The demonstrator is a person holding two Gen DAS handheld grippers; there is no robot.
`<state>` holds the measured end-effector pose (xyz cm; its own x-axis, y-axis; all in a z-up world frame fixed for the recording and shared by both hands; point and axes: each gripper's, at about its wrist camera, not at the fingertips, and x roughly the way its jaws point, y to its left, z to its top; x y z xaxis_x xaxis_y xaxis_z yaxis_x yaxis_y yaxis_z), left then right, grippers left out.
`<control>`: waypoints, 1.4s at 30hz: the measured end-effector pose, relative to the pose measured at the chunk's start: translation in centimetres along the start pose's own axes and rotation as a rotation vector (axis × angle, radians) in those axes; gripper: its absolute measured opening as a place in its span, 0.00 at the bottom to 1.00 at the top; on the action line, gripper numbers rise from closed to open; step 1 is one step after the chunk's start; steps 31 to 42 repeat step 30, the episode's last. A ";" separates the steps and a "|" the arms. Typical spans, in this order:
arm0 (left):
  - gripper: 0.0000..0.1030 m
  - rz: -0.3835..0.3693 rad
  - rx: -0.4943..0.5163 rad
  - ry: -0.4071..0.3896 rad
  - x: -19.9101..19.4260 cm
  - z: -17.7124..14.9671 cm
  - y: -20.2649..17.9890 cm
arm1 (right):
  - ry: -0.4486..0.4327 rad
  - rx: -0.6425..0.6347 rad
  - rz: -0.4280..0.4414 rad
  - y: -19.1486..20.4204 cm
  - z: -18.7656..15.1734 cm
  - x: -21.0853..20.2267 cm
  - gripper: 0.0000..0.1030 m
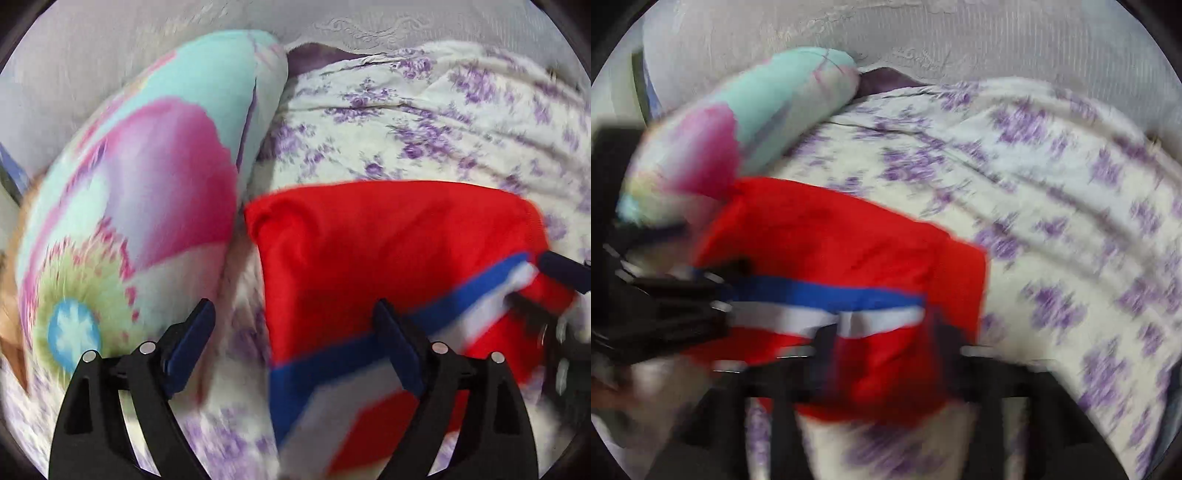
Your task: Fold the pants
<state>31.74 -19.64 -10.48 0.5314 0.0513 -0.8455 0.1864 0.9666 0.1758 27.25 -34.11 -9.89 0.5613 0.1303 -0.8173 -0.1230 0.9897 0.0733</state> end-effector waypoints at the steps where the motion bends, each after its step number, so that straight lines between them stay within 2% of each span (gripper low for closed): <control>1: 0.82 -0.004 -0.001 -0.008 -0.9 -0.4 0.1 | -0.032 0.016 -0.011 0.3 -0.2 -1.8 0.78; 3: 0.87 -0.018 0.016 -0.054 -3.9 -1.8 -0.2 | -0.093 -0.025 -0.035 1.7 -1.4 -5.9 0.88; 4: 0.93 -0.028 0.027 -0.072 -5.2 -2.5 -0.4 | -0.109 -0.043 -0.060 2.3 -2.0 -7.1 0.94; 7: 0.95 -0.063 0.023 -0.135 -10.6 -5.6 -0.1 | -0.134 -0.061 -0.142 3.3 -4.7 -10.6 0.94; 8: 0.95 -0.044 0.017 -0.137 -11.8 -6.3 -0.1 | -0.148 -0.026 -0.148 3.5 -6.0 -11.8 0.94; 13: 0.96 -0.068 -0.063 -0.132 -16.8 -11.0 2.0 | -0.159 0.123 -0.087 3.5 -9.6 -15.9 0.96; 17: 0.96 -0.078 -0.071 -0.116 -19.6 -14.3 3.3 | -0.154 0.112 -0.089 5.6 -12.3 -18.9 0.96; 20: 0.95 -0.064 -0.084 -0.156 -21.6 -16.7 4.3 | -0.152 0.092 -0.106 7.1 -13.6 -20.2 0.96; 27: 0.96 -0.080 -0.092 -0.091 -22.9 -18.9 6.1 | -0.129 0.069 -0.121 9.9 -15.8 -22.1 0.97; 30: 0.96 -0.089 -0.084 -0.101 -23.5 -19.7 6.8 | -0.108 0.059 -0.124 10.9 -16.7 -22.3 0.97; 42: 0.96 -0.089 -0.084 -0.101 -23.5 -19.7 6.8 | -0.108 0.059 -0.124 10.9 -16.7 -22.3 0.97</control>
